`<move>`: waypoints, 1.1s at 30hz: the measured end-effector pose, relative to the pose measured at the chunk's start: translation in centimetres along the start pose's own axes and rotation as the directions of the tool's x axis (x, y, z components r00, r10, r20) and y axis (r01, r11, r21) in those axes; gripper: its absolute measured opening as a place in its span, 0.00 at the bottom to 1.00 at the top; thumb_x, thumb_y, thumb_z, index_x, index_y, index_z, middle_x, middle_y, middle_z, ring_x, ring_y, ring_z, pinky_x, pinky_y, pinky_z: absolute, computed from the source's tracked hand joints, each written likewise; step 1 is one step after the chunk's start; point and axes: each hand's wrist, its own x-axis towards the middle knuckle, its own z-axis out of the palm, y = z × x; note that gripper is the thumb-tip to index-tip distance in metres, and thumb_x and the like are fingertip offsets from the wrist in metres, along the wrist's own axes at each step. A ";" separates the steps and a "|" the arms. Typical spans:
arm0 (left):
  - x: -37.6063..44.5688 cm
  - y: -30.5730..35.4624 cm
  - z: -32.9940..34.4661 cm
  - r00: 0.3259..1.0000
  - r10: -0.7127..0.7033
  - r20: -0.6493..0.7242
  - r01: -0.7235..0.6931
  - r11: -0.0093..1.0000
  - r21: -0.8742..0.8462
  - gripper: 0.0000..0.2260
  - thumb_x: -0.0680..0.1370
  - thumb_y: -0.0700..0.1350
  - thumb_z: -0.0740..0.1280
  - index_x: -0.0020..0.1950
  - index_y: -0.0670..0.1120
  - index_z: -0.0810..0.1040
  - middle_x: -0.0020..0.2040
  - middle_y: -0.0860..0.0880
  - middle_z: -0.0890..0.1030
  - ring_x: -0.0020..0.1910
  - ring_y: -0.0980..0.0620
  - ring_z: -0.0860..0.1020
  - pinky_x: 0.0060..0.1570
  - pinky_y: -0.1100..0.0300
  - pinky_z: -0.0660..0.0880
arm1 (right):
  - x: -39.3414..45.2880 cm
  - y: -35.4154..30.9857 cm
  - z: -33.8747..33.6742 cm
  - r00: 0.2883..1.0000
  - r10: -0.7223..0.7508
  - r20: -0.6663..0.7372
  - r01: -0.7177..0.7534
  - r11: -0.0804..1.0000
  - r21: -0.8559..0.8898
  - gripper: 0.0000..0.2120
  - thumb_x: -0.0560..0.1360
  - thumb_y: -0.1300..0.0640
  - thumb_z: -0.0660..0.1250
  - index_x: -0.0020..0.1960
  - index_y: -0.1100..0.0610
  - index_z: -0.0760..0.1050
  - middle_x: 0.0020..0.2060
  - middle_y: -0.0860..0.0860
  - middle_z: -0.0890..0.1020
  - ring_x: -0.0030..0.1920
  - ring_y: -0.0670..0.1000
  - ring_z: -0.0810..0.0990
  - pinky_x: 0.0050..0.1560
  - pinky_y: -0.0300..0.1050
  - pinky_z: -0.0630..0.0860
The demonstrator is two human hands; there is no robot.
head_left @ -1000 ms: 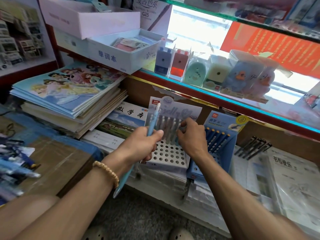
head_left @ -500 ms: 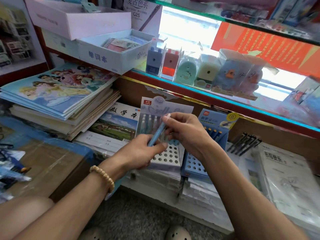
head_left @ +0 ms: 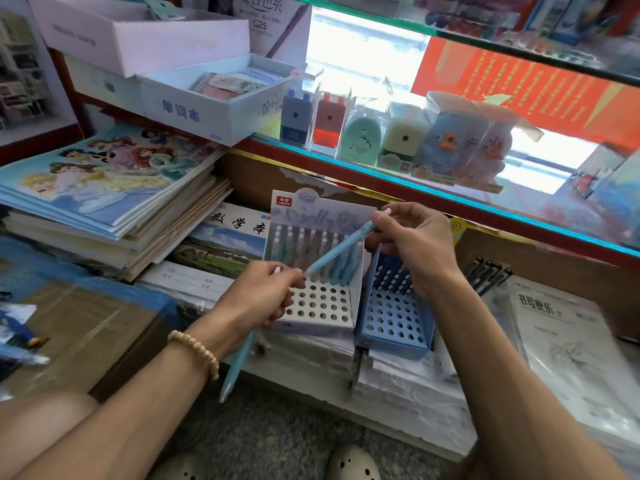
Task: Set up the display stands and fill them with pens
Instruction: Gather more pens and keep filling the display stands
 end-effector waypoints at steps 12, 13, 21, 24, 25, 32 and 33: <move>0.3 0.9 0.2 0.994 0.017 -0.107 -0.046 0.960 -0.275 0.12 0.83 0.42 0.55 0.55 0.41 0.78 0.32 0.51 0.68 0.30 0.55 0.70 0.27 0.63 0.68 | 0.7 4.7 1.1 0.960 -0.280 -0.020 0.214 0.777 -0.592 0.08 0.76 0.57 0.73 0.54 0.56 0.81 0.40 0.44 0.81 0.44 0.45 0.81 0.54 0.47 0.81; 0.3 0.9 0.2 0.993 0.031 -0.117 -0.059 0.968 -0.243 0.11 0.84 0.42 0.55 0.56 0.42 0.78 0.33 0.50 0.69 0.32 0.54 0.71 0.31 0.61 0.69 | 0.7 4.7 1.3 0.958 -0.287 -0.011 0.223 0.767 -0.602 0.09 0.76 0.58 0.72 0.56 0.57 0.80 0.40 0.44 0.80 0.44 0.45 0.81 0.53 0.46 0.81; -0.2 0.8 0.3 0.991 0.107 -0.085 -0.114 0.990 -0.079 0.07 0.82 0.46 0.63 0.51 0.47 0.79 0.46 0.50 0.77 0.45 0.55 0.74 0.42 0.61 0.69 | 1.0 5.0 1.5 0.950 -0.312 -0.012 0.233 0.733 -0.640 0.11 0.77 0.58 0.71 0.58 0.58 0.80 0.41 0.44 0.79 0.44 0.45 0.80 0.54 0.46 0.80; -0.3 0.8 0.3 0.990 0.114 -0.085 -0.121 0.989 -0.087 0.03 0.79 0.45 0.67 0.50 0.50 0.81 0.48 0.50 0.80 0.47 0.55 0.77 0.41 0.63 0.71 | 1.0 5.0 1.4 0.948 -0.317 -0.020 0.230 0.728 -0.646 0.11 0.77 0.58 0.72 0.58 0.58 0.81 0.42 0.45 0.81 0.44 0.45 0.80 0.53 0.46 0.81; -0.3 0.8 0.3 0.988 0.118 -0.099 -0.127 0.988 -0.087 0.04 0.78 0.45 0.69 0.51 0.49 0.82 0.47 0.49 0.81 0.47 0.55 0.78 0.40 0.64 0.71 | 1.0 5.1 1.4 0.950 -0.311 -0.016 0.227 0.729 -0.646 0.10 0.77 0.58 0.72 0.58 0.58 0.81 0.43 0.47 0.82 0.44 0.45 0.80 0.53 0.45 0.81; -0.2 0.8 -0.1 0.968 0.136 -0.209 -0.158 0.983 -0.091 0.06 0.72 0.44 0.75 0.48 0.46 0.83 0.43 0.49 0.83 0.39 0.59 0.80 0.34 0.69 0.72 | 0.4 5.6 2.3 0.946 -0.269 0.181 0.317 0.644 -0.696 0.08 0.77 0.59 0.70 0.55 0.57 0.83 0.48 0.52 0.85 0.47 0.48 0.81 0.54 0.48 0.80; -0.2 0.8 -0.2 0.966 0.133 -0.221 -0.159 0.982 -0.104 0.08 0.71 0.43 0.76 0.48 0.46 0.83 0.42 0.49 0.84 0.38 0.60 0.81 0.36 0.69 0.74 | 0.4 5.6 2.4 0.947 -0.258 0.190 0.315 0.639 -0.702 0.08 0.77 0.59 0.70 0.56 0.57 0.83 0.49 0.52 0.85 0.47 0.48 0.81 0.53 0.46 0.80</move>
